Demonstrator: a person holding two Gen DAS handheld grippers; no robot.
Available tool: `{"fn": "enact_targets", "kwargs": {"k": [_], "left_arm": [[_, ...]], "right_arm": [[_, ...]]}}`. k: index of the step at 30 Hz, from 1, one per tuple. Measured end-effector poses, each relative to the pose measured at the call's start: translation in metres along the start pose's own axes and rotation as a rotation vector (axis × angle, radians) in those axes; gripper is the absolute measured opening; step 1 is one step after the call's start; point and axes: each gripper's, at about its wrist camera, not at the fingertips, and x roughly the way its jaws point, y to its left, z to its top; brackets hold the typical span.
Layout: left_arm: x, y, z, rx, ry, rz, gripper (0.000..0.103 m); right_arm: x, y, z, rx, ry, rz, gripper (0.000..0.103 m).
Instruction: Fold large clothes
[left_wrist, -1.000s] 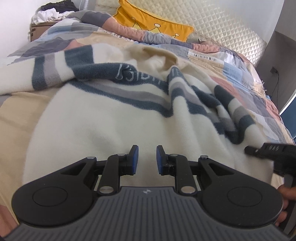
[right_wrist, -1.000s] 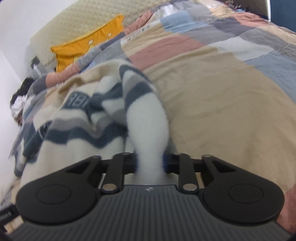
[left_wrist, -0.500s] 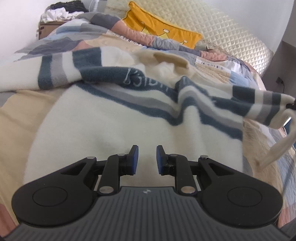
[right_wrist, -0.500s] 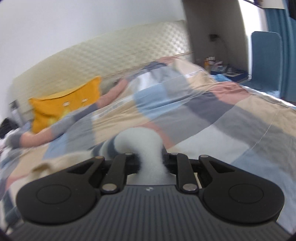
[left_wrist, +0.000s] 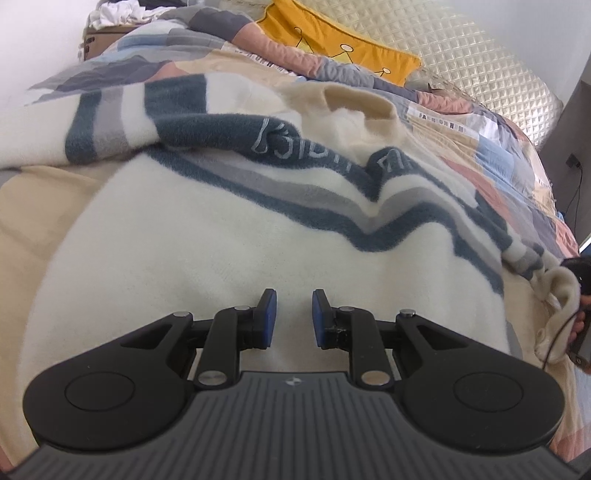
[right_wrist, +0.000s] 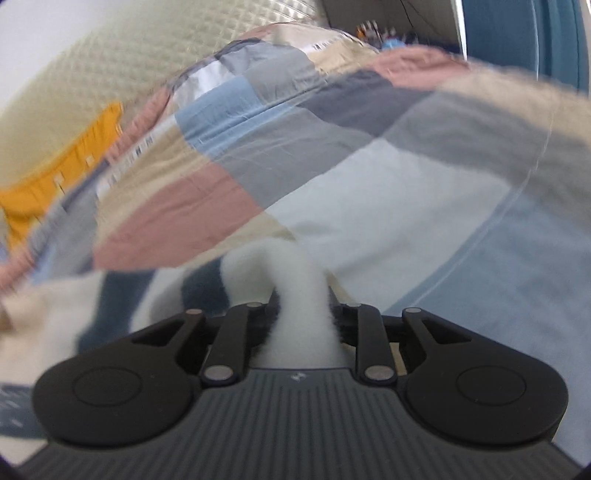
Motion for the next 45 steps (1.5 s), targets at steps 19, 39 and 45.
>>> {"fn": "enact_targets", "kwargs": {"k": [19, 39, 45], "left_arm": [[-0.041, 0.010, -0.001, -0.075, -0.033, -0.112, 0.033], [-0.035, 0.032, 0.001, -0.267, 0.010, -0.155, 0.036], [-0.033, 0.039, 0.003, -0.290, 0.001, -0.152, 0.036]], "right_arm": [[-0.124, -0.056, -0.038, 0.367, 0.042, 0.056, 0.065], [-0.051, -0.048, -0.066, 0.600, 0.264, 0.301, 0.031], [-0.086, -0.005, -0.029, 0.212, 0.065, 0.072, 0.022]]}}
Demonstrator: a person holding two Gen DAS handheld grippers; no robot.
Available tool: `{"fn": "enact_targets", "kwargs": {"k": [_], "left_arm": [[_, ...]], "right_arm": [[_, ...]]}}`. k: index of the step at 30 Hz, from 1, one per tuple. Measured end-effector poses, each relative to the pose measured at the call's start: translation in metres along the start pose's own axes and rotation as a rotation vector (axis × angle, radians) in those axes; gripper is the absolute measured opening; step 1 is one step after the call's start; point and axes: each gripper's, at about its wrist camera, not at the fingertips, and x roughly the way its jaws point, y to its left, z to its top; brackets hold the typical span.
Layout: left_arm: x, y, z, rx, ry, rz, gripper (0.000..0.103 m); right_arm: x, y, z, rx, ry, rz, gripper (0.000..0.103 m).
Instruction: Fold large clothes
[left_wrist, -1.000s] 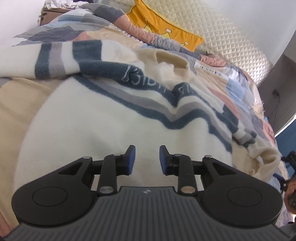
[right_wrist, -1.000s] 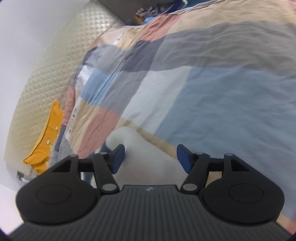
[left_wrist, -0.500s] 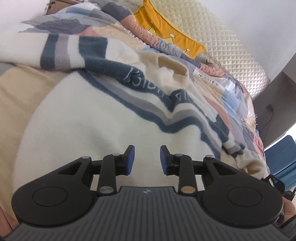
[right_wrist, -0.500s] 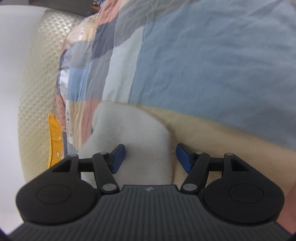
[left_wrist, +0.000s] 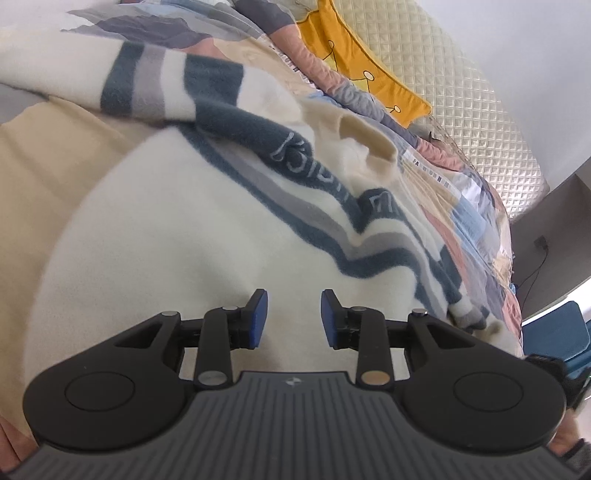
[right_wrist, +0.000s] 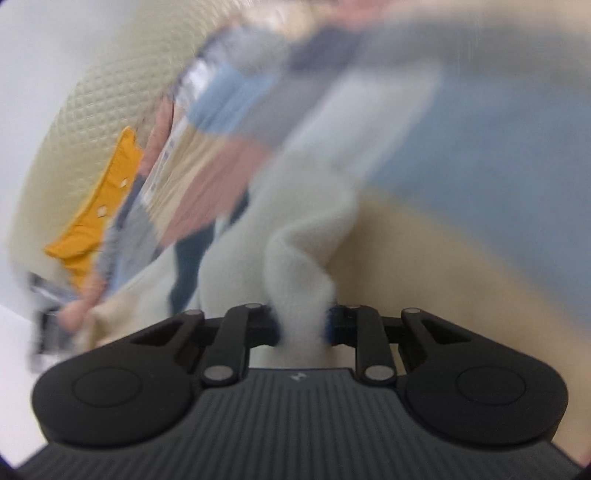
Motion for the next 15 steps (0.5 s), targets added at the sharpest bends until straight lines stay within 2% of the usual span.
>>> {"fn": "enact_targets", "kwargs": {"k": [2, 4, 9, 12, 15], "left_arm": [[0.001, 0.001, -0.002, -0.004, 0.008, -0.006, 0.036], [0.001, 0.000, -0.003, 0.010, 0.015, -0.009, 0.036], [0.004, -0.001, -0.003, 0.019, 0.025, -0.012, 0.036], [0.006, -0.001, -0.004, 0.027, 0.026, -0.007, 0.036], [0.009, -0.002, -0.004, 0.035, 0.030, 0.000, 0.036]], "right_arm": [[-0.013, 0.010, 0.014, -0.118, -0.092, -0.076, 0.021], [-0.016, 0.021, 0.029, -0.251, -0.158, -0.199, 0.021], [-0.018, 0.032, 0.075, -0.407, -0.334, -0.452, 0.021], [-0.003, 0.025, 0.086, -0.518, -0.346, -0.505, 0.021], [0.027, 0.006, 0.088, -0.508, -0.285, -0.523, 0.021]]}}
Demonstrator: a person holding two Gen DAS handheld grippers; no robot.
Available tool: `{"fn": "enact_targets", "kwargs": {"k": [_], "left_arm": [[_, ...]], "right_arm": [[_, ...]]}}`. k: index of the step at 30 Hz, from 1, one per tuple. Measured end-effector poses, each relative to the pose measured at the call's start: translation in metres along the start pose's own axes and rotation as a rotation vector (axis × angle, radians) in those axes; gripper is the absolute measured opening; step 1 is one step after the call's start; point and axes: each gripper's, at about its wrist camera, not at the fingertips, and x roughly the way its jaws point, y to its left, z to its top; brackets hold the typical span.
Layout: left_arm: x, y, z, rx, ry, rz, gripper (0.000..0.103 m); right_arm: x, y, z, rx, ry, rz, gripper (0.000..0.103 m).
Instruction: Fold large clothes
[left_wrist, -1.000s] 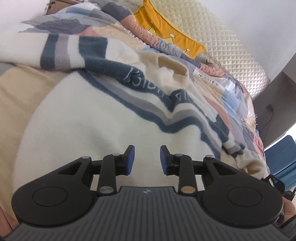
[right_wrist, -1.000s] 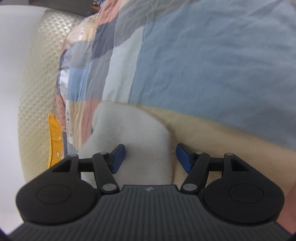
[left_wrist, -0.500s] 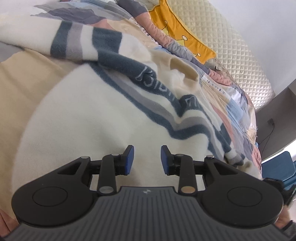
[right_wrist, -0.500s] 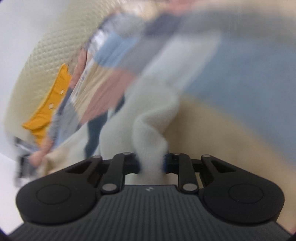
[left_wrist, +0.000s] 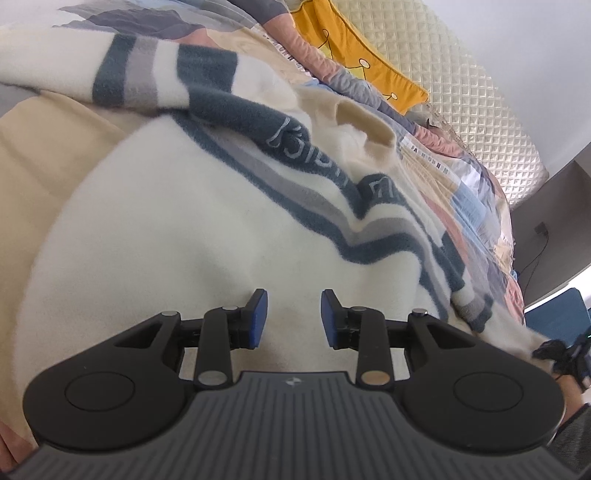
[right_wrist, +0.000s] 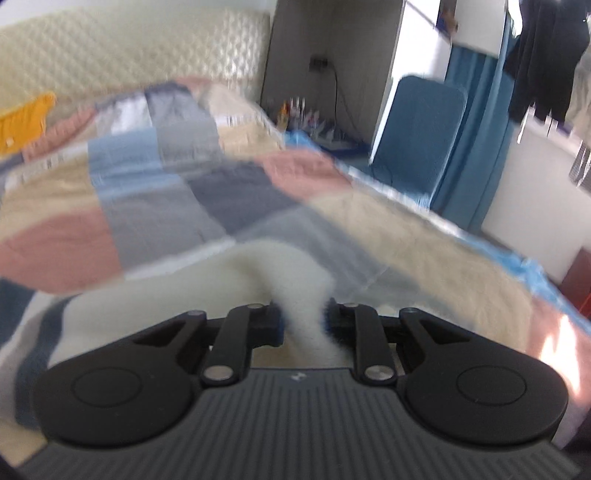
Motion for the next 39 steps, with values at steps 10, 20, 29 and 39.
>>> {"fn": "enact_targets", "kwargs": {"k": [10, 20, 29, 39], "left_arm": [[0.013, -0.011, -0.002, 0.065, 0.012, 0.038, 0.037], [0.003, -0.001, 0.006, -0.017, 0.038, 0.000, 0.037], [-0.048, 0.010, 0.008, -0.015, 0.021, 0.047, 0.046], [-0.090, 0.050, 0.003, -0.160, 0.055, 0.148, 0.058]], "right_arm": [[0.055, 0.010, -0.047, 0.056, 0.108, -0.014, 0.027], [-0.023, 0.040, -0.035, 0.081, -0.075, 0.018, 0.085], [-0.155, 0.039, -0.040, 0.408, -0.151, 0.456, 0.085], [-0.205, 0.058, -0.138, 0.354, 0.333, 0.851, 0.085]]}}
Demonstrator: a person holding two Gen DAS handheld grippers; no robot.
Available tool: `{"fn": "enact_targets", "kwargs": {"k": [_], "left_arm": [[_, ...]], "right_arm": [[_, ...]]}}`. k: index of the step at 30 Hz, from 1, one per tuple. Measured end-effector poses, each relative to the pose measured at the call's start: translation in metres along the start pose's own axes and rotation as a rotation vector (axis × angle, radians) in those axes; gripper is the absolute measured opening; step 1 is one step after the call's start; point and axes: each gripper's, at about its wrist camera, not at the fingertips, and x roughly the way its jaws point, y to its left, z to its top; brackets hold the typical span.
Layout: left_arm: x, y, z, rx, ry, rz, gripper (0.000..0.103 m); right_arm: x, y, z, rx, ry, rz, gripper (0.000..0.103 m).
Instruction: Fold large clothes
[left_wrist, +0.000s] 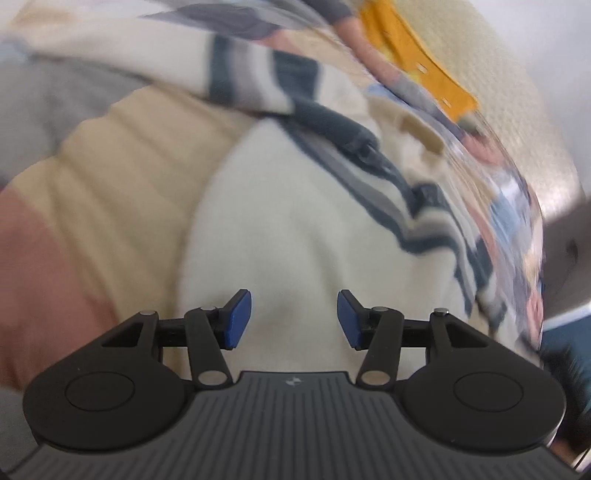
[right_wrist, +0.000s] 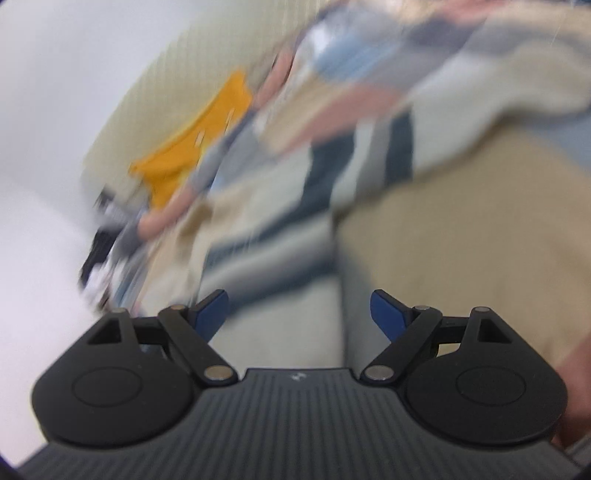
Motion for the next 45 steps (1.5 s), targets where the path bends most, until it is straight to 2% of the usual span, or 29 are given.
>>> {"fn": "enact_targets", "kwargs": {"k": [3, 8, 10, 12, 13, 16, 17, 18, 19, 20, 22, 25, 29, 34, 40, 45], "left_arm": [[-0.010, 0.011, 0.008, -0.063, -0.001, 0.021, 0.058], [-0.014, 0.018, 0.010, -0.085, 0.013, 0.077, 0.058], [-0.011, 0.020, 0.010, -0.100, 0.024, 0.096, 0.058], [-0.009, 0.022, 0.009, -0.111, 0.029, 0.106, 0.058], [-0.008, 0.023, 0.008, -0.110, 0.027, 0.118, 0.058], [-0.003, 0.026, 0.006, -0.121, 0.040, 0.141, 0.058], [0.001, 0.027, 0.005, -0.130, 0.048, 0.144, 0.058], [0.002, 0.029, 0.005, -0.145, 0.050, 0.149, 0.058], [0.003, 0.031, 0.006, -0.158, 0.046, 0.157, 0.058], [0.005, 0.033, 0.006, -0.164, 0.045, 0.166, 0.058], [0.010, 0.036, 0.007, -0.179, 0.059, 0.170, 0.058], [0.016, 0.038, 0.006, -0.192, 0.083, 0.169, 0.058], [0.018, 0.039, 0.006, -0.198, 0.098, 0.154, 0.058], [0.018, 0.041, 0.007, -0.221, 0.118, 0.126, 0.058], [0.018, 0.037, 0.003, -0.201, 0.103, 0.149, 0.058], [0.024, 0.039, 0.000, -0.210, 0.131, 0.115, 0.058]], "right_arm": [[0.007, 0.004, -0.024, -0.037, 0.123, -0.001, 0.085], [0.017, 0.015, -0.045, -0.120, 0.172, -0.133, 0.085], [0.027, 0.012, -0.053, -0.100, 0.254, -0.128, 0.085], [0.039, 0.006, -0.060, -0.046, 0.347, -0.081, 0.088], [0.042, 0.006, -0.063, -0.036, 0.363, -0.065, 0.088], [0.036, 0.011, -0.073, -0.043, 0.337, -0.032, 0.088], [0.032, 0.010, -0.074, -0.029, 0.328, 0.002, 0.083], [0.030, 0.010, -0.074, -0.019, 0.312, 0.026, 0.074], [0.027, 0.011, -0.073, -0.023, 0.297, 0.054, 0.045], [0.028, 0.012, -0.072, -0.037, 0.297, 0.074, 0.030], [0.022, 0.016, -0.072, -0.060, 0.269, 0.090, 0.020], [0.010, 0.021, -0.064, -0.087, 0.203, 0.162, 0.018], [0.003, 0.021, -0.049, -0.093, 0.128, 0.182, 0.016], [-0.003, 0.007, -0.036, -0.045, 0.025, 0.074, 0.016], [0.006, -0.010, -0.031, 0.048, 0.002, -0.002, 0.016], [0.007, -0.016, -0.031, 0.076, -0.014, -0.011, 0.016]]}}
